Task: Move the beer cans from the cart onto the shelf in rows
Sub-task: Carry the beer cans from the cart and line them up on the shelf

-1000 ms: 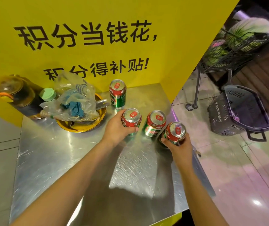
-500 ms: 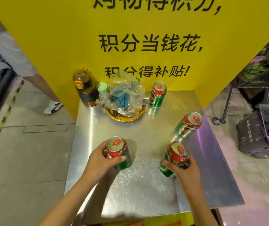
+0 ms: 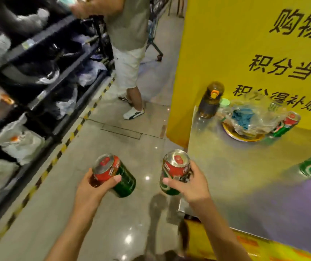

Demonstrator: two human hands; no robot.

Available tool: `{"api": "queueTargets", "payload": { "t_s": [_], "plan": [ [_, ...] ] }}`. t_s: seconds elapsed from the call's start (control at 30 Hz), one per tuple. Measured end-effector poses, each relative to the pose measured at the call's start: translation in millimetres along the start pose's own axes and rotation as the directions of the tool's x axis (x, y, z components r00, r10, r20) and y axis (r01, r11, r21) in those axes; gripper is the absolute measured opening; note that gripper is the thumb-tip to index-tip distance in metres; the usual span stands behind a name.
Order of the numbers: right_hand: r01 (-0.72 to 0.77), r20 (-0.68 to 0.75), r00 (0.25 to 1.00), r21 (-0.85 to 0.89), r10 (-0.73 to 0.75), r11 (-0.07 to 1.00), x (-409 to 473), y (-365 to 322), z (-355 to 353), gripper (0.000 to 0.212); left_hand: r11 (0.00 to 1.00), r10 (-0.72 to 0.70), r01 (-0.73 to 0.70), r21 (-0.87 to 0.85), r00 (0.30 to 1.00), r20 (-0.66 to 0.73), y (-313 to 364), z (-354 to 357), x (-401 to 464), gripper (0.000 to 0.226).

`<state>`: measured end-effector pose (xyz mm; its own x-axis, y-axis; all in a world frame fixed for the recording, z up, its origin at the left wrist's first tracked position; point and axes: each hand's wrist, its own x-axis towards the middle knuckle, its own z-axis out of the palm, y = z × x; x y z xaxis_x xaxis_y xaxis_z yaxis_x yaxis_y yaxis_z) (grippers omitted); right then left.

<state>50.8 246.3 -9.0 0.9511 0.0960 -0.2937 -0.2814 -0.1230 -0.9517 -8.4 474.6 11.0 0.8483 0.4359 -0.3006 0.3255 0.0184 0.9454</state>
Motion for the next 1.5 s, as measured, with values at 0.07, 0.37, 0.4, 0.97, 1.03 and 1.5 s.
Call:
{"api": "queueTargets", "payload": {
  "t_s": [0.07, 0.37, 0.4, 0.97, 1.03, 1.5],
  "plan": [
    [-0.003, 0.083, 0.997, -0.023, 0.005, 1.000, -8, -10, 53, 0.066, 0.999, -0.014, 0.009, -0.050, 0.996, -0.089, -3, -57, -5, 0.051],
    [0.093, 0.437, 0.899, -0.107, -0.037, 0.990, -36, -46, 254, 0.058, 0.996, -0.022, -0.019, -0.087, 0.896, -0.444, -18, -263, -36, 0.080],
    [0.113, 0.467, 0.883, -0.122, -0.044, 0.986, -36, -51, 270, 0.058, 0.995, -0.017, -0.033, -0.096, 0.878, -0.478, -18, -276, -37, 0.076],
    [0.269, 0.712, 0.692, -0.102, -0.118, 0.958, 138, -139, 489, 0.057, 0.974, -0.054, -0.119, -0.192, 0.702, -0.710, 33, -380, 141, 0.036],
    [0.269, 0.730, 0.675, -0.106, -0.109, 0.957, 163, -152, 510, 0.057, 0.969, -0.072, -0.123, -0.213, 0.685, -0.725, 43, -390, 167, 0.037],
    [0.261, 0.827, 0.560, -0.127, -0.043, 0.957, 278, -194, 731, 0.053, 0.956, -0.180, -0.079, -0.283, 0.603, -0.777, 55, -537, 317, 0.063]
  ]
}}
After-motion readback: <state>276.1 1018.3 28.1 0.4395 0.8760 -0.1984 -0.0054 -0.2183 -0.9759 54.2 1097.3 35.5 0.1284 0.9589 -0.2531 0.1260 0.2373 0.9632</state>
